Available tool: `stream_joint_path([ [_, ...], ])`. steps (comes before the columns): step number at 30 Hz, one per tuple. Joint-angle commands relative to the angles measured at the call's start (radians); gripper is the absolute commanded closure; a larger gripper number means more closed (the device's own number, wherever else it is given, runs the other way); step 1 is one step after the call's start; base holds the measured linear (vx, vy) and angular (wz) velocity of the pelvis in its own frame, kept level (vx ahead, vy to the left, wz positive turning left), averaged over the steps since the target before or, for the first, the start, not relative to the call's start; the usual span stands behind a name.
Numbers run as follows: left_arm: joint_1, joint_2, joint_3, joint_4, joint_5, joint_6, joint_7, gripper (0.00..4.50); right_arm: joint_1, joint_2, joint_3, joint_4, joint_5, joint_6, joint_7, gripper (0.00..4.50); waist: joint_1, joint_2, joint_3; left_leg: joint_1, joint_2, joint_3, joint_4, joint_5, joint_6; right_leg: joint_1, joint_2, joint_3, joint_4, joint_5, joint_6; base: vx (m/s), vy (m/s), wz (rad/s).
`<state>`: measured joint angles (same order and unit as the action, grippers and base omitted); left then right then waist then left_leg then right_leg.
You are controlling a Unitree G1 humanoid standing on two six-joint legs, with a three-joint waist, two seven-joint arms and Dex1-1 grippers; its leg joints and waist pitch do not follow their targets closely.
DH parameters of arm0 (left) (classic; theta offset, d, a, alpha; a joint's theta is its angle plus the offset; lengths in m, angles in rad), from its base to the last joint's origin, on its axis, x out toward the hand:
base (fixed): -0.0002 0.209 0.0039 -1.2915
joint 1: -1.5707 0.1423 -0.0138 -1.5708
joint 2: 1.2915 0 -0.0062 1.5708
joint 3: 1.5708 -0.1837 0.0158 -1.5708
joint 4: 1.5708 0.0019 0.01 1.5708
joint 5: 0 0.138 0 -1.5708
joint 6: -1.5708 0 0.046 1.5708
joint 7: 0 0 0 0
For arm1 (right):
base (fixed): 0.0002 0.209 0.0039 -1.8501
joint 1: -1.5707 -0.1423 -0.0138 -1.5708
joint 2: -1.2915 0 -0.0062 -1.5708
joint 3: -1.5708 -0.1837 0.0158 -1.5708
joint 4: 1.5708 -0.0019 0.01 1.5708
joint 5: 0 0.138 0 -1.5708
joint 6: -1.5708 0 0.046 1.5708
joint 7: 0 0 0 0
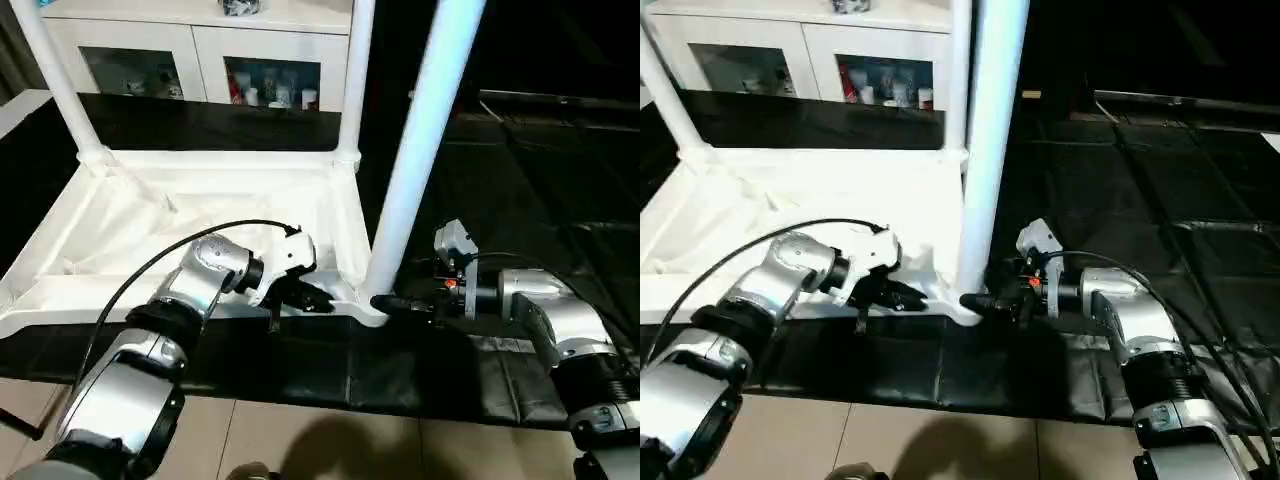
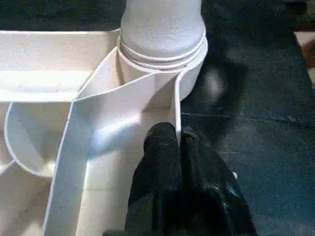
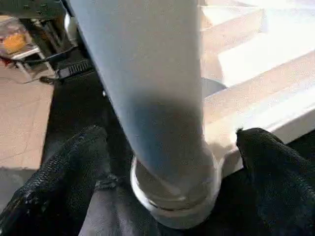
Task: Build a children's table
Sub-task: Rotate leg to tighten
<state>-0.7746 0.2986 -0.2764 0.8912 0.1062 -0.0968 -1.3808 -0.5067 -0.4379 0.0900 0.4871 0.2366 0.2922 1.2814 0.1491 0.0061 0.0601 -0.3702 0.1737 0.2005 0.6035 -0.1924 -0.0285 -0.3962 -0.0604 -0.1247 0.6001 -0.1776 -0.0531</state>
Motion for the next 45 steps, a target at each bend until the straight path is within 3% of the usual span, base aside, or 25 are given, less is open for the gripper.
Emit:
stream_joint_path([
  [1,0.005,0.003,-0.033,-0.022,0.003,-0.027,-0.055,4.5,0.007,-0.011,0.014,-0.014,0.0,-0.021,0.028,0.01,-0.001,-0.007,-0.081,0.013,0.078,-0.036,-0.058,-0.092,0.086,0.059,-0.123,0.075,-0.074,-0.208,-0.141,0.0,0.0,0.0],
  [6,-0.005,-0.008,-0.02,0.009,0.026,-0.084,0.051,4.5,0.02,-0.013,0.017,-0.028,0.006,-0.031,0.023,0.01,-0.001,-0.007,-0.08,0.018,0.08,-0.037,-0.059,-0.109,0.085,0.055,-0.119,0.072,-0.078,-0.237,-0.132,0.0,0.0,0.0],
  [9,-0.016,-0.018,0.016,0.007,-0.004,-0.059,0.087,4.5,0.041,-0.013,0.001,-0.053,0.02,-0.027,0.016,0.01,0.002,-0.002,-0.078,0.019,0.081,-0.039,-0.061,-0.129,0.075,0.055,-0.12,0.071,-0.083,-0.282,-0.12,0.0,0.0,0.0],
  [11,-0.009,0.002,0.026,-0.035,-0.037,-0.036,0.024,4.06,0.063,-0.012,-0.015,-0.08,0.029,-0.028,0.0,0.0,0.001,-0.004,-0.077,0.018,0.083,-0.04,-0.063,-0.129,0.072,0.055,-0.121,0.073,-0.084,-0.276,-0.117,0.0,0.0,0.0],
  [15,0.008,0.025,0.033,-0.081,-0.065,-0.01,-0.027,3.66,0.095,-0.006,-0.033,-0.114,0.04,-0.039,-0.026,0.0,-0.001,-0.002,-0.08,0.015,0.082,-0.04,-0.063,-0.115,0.068,0.058,-0.123,0.074,-0.075,-0.225,-0.142,0.0,0.0,0.0],
  [16,0.019,0.037,0.033,-0.104,-0.072,-0.005,-0.044,3.57,0.114,-0.002,-0.042,-0.136,0.045,-0.033,-0.048,0.0,-0.001,-0.006,-0.079,0.013,0.082,-0.04,-0.063,-0.106,0.072,0.06,-0.125,0.075,-0.075,-0.224,-0.139,0.0,0.0,0.0],
  [19,0.057,0.067,0.045,-0.185,-0.112,0.037,-0.071,3.37,0.187,0.009,-0.074,-0.237,0.08,0.016,-0.11,0.0,-0.003,-0.003,-0.081,0.014,0.085,-0.04,-0.063,-0.096,0.077,0.057,-0.123,0.076,-0.07,-0.204,-0.136,0.0,0.0,0.0],
  [23,0.096,0.083,0.07,-0.269,-0.131,0.089,-0.029,3.08,0.242,0.009,-0.074,-0.324,0.087,0.043,-0.134,0.0,-0.005,0.004,-0.078,0.015,0.083,-0.039,-0.064,-0.114,0.072,0.054,-0.119,0.073,-0.076,-0.223,-0.138,0.0,0.0,0.0],
  [25,0.113,0.089,0.082,-0.31,-0.14,0.116,-0.014,2.99,0.257,0.007,-0.075,-0.345,0.085,0.043,-0.148,0.0,-0.006,0.002,-0.077,0.017,0.088,-0.042,-0.067,-0.132,0.058,0.056,-0.123,0.075,-0.075,-0.242,-0.132,0.0,0.0,0.0],
  [27,0.13,0.09,0.103,-0.353,-0.149,0.158,0.02,2.74,0.27,0.007,-0.081,-0.363,0.084,0.048,-0.167,0.0,-0.008,0.002,-0.074,0.018,0.082,-0.04,-0.067,-0.139,0.053,0.053,-0.122,0.074,-0.082,-0.273,-0.128,0.0,0.0,0.0],
  [28,0.155,0.074,0.153,-0.423,-0.162,0.23,0.127,2.66,0.297,0.013,-0.101,-0.397,0.093,0.056,-0.202,0.0,-0.012,0.0,-0.074,0.018,0.084,-0.039,-0.067,-0.147,0.043,0.055,-0.12,0.076,-0.08,-0.285,-0.125,0.0,0.0,0.0],
  [29,0.155,0.074,0.153,-0.423,-0.162,0.23,0.127,2.63,0.297,0.013,-0.101,-0.397,0.093,0.056,-0.202,0.0,-0.011,0.0,-0.073,0.017,0.086,-0.042,-0.068,-0.151,0.043,0.056,-0.124,0.076,-0.081,-0.285,-0.129,0.0,0.0,0.0],
  [30,0.16,0.071,0.159,-0.437,-0.166,0.242,0.141,2.63,0.302,0.013,-0.103,-0.405,0.094,0.06,-0.21,0.0,-0.011,0.001,-0.07,0.021,0.079,-0.04,-0.068,-0.161,0.047,0.052,-0.119,0.074,-0.092,-0.319,-0.119,0.0,0.0,0.0],
  [32,0.223,0.03,0.225,-0.578,-0.203,0.349,0.273,2.29,0.353,0.036,-0.129,-0.481,0.101,0.078,-0.29,0.0,-0.013,-0.013,-0.068,0.02,0.079,-0.04,-0.069,-0.162,0.046,0.054,-0.12,0.075,-0.093,-0.343,-0.105,0.0,0.0,0.0],
  [33,0.288,-0.017,0.28,-0.702,-0.222,0.407,0.388,2.29,0.394,0.069,-0.156,-0.541,0.105,0.084,-0.365,0.0,-0.012,-0.01,-0.074,0.017,0.096,-0.046,-0.072,-0.134,0.035,0.06,-0.129,0.081,-0.074,-0.28,-0.127,0.0,0.0,0.0],
  [34,0.316,-0.041,0.304,-0.751,-0.227,0.425,0.441,2.26,0.411,0.09,-0.17,-0.565,0.105,0.087,-0.405,0.0,-0.017,-0.012,-0.071,0.017,0.101,-0.046,-0.073,-0.134,0.038,0.054,-0.127,0.081,-0.074,-0.257,-0.142,0.0,0.0,0.0],
  [36,0.357,-0.077,0.336,-0.812,-0.228,0.443,0.515,2.18,0.432,0.119,-0.189,-0.594,0.102,0.095,-0.465,0.0,-0.019,-0.016,-0.071,0.016,0.084,-0.041,-0.07,-0.139,0.052,0.053,-0.122,0.077,-0.084,-0.283,-0.138,0.0,0.0,0.0],
  [37,0.392,-0.102,0.356,-0.858,-0.232,0.447,0.558,1.89,0.446,0.138,-0.194,-0.614,0.096,0.09,-0.501,0.0,-0.019,-0.019,-0.068,0.013,0.078,-0.039,-0.069,-0.13,0.062,0.053,-0.119,0.077,-0.09,-0.321,-0.107,0.0,0.0,0.0],
  [39,0.432,-0.139,0.387,-0.913,-0.233,0.468,0.63,1.84,0.463,0.162,-0.2,-0.639,0.093,0.085,-0.542,0.0,-0.025,-0.02,-0.06,0.015,0.071,-0.038,-0.069,-0.159,0.063,0.048,-0.116,0.073,-0.108,-0.407,-0.067,0.0,0.0,0.0],
  [40,0.441,-0.149,0.396,-0.925,-0.234,0.472,0.647,1.84,0.467,0.169,-0.202,-0.643,0.092,0.083,-0.553,0.0,-0.025,-0.02,-0.06,0.015,0.071,-0.038,-0.069,-0.159,0.063,0.048,-0.116,0.073,-0.108,-0.407,-0.067,0.0,0.0,0.0],
  [41,0.476,-0.183,0.423,-0.962,-0.234,0.466,0.709,1.79,0.476,0.192,-0.208,-0.648,0.078,0.068,-0.596,0.0,-0.033,-0.021,-0.059,0.016,0.072,-0.04,-0.072,-0.179,0.056,0.047,-0.114,0.07,-0.114,-0.443,-0.043,0.0,0.0,0.0],
  [42,0.492,-0.197,0.434,-0.978,-0.233,0.458,0.735,1.47,0.48,0.202,-0.211,-0.648,0.071,0.061,-0.616,0.0,-0.038,-0.025,-0.057,0.016,0.071,-0.04,-0.073,-0.19,0.054,0.045,-0.112,0.069,-0.117,-0.459,-0.034,0.0,0.0,0.0],
  [44,0.534,-0.22,0.447,-1.026,-0.228,0.457,0.787,1.38,0.487,0.226,-0.221,-0.654,0.064,0.053,-0.66,0.0,-0.047,-0.021,-0.058,0.02,0.074,-0.045,-0.076,-0.215,0.043,0.044,-0.112,0.067,-0.121,-0.47,-0.026,0.0,0.0,0.0],
  [45,0.581,-0.232,0.446,-1.068,-0.212,0.448,0.828,1.38,0.495,0.245,-0.227,-0.653,0.044,0.037,-0.707,0.0,-0.054,-0.027,-0.058,0.017,0.076,-0.047,-0.079,-0.218,0.041,0.046,-0.112,0.068,-0.119,-0.457,-0.024,0.0,0.0,0.0],
])
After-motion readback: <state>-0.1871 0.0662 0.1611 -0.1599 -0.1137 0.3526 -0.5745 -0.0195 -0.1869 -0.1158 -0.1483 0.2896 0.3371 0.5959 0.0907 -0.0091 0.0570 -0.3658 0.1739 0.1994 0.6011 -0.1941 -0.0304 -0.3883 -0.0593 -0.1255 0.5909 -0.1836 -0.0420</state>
